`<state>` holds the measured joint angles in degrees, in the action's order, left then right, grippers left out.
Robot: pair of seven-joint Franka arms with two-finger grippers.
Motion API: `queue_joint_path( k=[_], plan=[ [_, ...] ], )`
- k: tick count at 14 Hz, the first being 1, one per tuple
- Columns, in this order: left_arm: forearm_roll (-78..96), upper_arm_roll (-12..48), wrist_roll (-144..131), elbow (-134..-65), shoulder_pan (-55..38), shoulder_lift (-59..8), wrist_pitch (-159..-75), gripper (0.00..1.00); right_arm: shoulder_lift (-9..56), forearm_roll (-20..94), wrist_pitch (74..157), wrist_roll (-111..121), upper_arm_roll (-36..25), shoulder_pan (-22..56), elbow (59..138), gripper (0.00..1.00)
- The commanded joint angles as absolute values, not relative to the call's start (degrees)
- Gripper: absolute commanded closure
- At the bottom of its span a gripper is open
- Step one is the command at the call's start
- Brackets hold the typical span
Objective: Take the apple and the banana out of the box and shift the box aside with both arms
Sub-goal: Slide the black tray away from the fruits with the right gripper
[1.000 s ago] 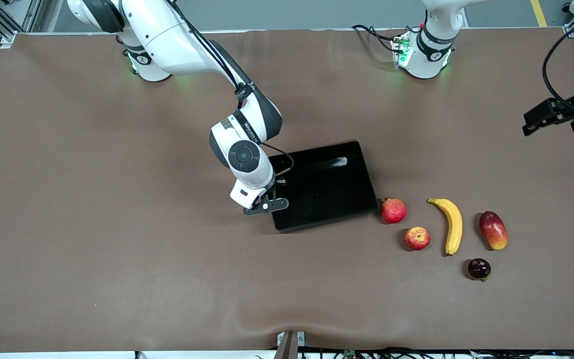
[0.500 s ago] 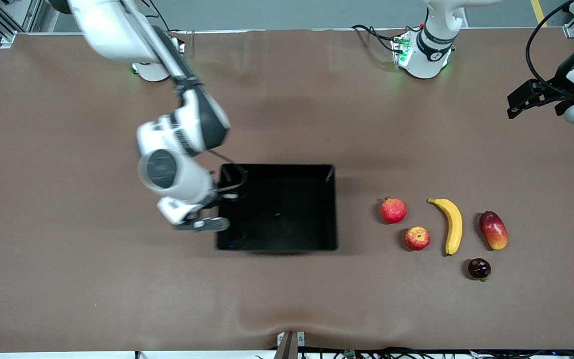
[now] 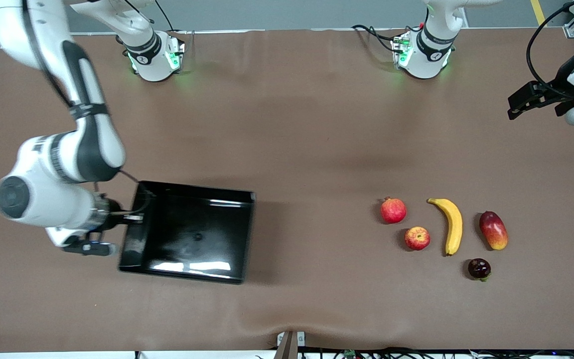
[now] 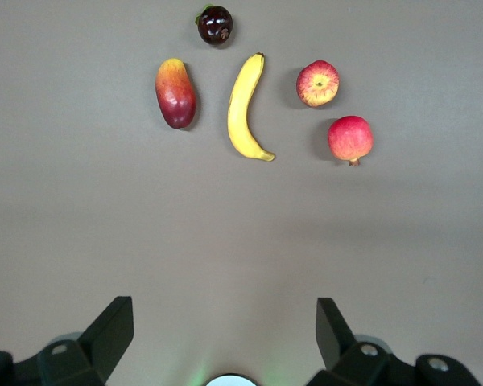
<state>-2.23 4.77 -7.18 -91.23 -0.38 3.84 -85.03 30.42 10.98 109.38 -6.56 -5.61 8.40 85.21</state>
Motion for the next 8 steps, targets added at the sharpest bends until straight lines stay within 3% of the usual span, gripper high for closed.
queue_joint_path(
  k=[1,8],
  plan=[
    [-1.0,4.6,-8.0,-91.8,-0.4,4.5,-84.6,0.00,28.5,10.6,109.3,-1.9,-4.2,2.8,88.1,1.00],
    [-1.0,4.5,-8.0,-92.1,-0.3,4.8,-84.0,0.00,31.1,9.6,111.0,15.4,-4.1,-12.1,88.6,1.00]
  ],
)
